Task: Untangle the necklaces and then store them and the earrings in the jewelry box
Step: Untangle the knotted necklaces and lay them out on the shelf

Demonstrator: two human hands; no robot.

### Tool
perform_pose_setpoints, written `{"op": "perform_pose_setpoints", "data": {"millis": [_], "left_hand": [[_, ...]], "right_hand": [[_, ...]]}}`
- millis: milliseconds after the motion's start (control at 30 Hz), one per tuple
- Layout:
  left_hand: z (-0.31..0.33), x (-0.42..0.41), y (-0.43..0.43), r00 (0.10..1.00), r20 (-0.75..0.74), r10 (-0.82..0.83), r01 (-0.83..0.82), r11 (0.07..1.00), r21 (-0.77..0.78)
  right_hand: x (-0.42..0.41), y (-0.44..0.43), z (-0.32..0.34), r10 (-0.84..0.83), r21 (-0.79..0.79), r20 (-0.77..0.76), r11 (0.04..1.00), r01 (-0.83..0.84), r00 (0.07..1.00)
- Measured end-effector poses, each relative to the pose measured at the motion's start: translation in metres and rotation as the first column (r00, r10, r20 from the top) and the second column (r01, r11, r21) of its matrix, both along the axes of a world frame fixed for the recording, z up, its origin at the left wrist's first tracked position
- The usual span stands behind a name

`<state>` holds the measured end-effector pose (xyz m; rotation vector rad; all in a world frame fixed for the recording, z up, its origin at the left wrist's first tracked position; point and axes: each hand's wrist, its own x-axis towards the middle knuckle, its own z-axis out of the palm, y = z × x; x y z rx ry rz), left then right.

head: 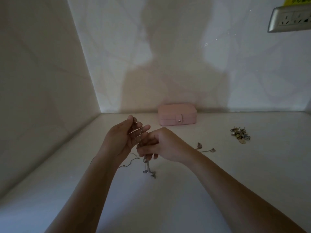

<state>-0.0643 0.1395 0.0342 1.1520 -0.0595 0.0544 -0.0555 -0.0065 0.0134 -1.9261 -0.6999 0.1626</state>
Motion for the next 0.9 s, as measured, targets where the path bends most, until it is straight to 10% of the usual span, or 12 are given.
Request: {"op": "perform_pose_setpoints", "data": {"millis": [700,900], "left_hand": [[-0.004,0.0,0.004,0.958,-0.093,0.27,-0.243,0.942,0.232],[-0.011,-0.004,0.002,0.944,0.181,0.276,-0.305,0.521,0.797]], "right_hand": [[0.0,-0.023,0.018,-0.167,0.04,0.249,0.986,0.162,0.954],[0.007,-0.031,0.02,-0.173,0.065,0.164,0.984,0.164,0.971]]}}
